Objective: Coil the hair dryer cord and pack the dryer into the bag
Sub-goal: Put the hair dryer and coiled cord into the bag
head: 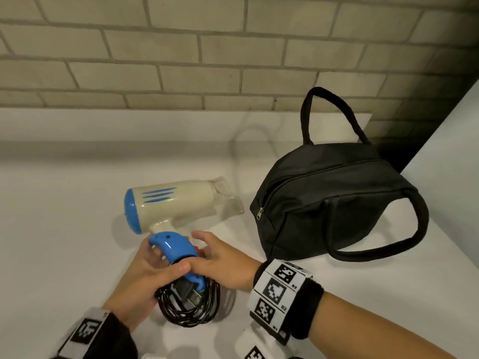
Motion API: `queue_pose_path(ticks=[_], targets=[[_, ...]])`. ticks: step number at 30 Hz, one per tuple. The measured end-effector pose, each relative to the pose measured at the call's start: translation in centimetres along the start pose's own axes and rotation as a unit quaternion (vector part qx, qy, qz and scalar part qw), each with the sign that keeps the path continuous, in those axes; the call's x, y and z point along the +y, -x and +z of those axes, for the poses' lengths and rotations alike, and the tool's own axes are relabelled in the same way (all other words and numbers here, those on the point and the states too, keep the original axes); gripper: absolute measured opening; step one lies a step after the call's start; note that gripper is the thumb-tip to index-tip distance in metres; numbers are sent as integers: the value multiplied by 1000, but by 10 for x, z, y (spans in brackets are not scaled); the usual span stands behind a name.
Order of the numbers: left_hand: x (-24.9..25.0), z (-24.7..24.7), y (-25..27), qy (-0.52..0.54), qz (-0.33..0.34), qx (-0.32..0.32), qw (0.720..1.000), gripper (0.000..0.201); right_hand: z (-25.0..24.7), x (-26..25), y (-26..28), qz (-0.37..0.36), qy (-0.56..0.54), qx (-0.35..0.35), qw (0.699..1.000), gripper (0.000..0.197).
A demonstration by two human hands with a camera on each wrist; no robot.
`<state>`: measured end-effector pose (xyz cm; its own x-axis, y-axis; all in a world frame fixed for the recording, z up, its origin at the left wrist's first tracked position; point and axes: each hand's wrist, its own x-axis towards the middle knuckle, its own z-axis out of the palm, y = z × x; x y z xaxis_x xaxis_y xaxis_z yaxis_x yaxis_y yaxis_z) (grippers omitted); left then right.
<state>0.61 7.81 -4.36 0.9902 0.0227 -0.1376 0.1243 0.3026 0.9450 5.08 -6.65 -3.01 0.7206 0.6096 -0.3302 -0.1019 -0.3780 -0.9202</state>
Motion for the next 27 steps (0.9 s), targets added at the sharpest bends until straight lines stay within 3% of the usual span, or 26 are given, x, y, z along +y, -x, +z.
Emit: queue_pose_path(ticks=[4, 9, 11, 14, 17, 18, 20, 23, 25, 27], targets=[[46, 21, 8, -68, 143, 24, 987, 94, -1, -37, 19, -109, -48, -3, 993, 50], [98, 59, 4, -158, 273, -48, 948, 74, -30, -83, 62, -195, -37, 75, 977, 42], [115, 78, 0, -180, 308, -92, 929, 69, -48, -95, 83, -238, -28, 101, 966, 29], [126, 104, -10, -218, 344, -134, 903, 54, -82, -105, 116, -285, 12, 154, 946, 23], [111, 125, -18, -261, 299, -152, 905, 34, -125, -108, 147, -304, 61, 225, 923, 35], [103, 134, -21, -307, 286, -163, 893, 33, -140, -110, 157, -306, 85, 253, 914, 42], [89, 153, -26, -430, 280, -192, 836, 38, -172, -112, 169, -287, 155, 312, 892, 54], [77, 183, -43, -582, 236, -209, 749, 67, -214, -113, 175, -242, 244, 373, 862, 54], [73, 200, -59, -651, 214, -190, 703, 83, -232, -110, 171, -211, 296, 393, 845, 52], [70, 210, -73, -692, 197, -171, 673, 85, -239, -108, 160, -176, 343, 388, 837, 59]])
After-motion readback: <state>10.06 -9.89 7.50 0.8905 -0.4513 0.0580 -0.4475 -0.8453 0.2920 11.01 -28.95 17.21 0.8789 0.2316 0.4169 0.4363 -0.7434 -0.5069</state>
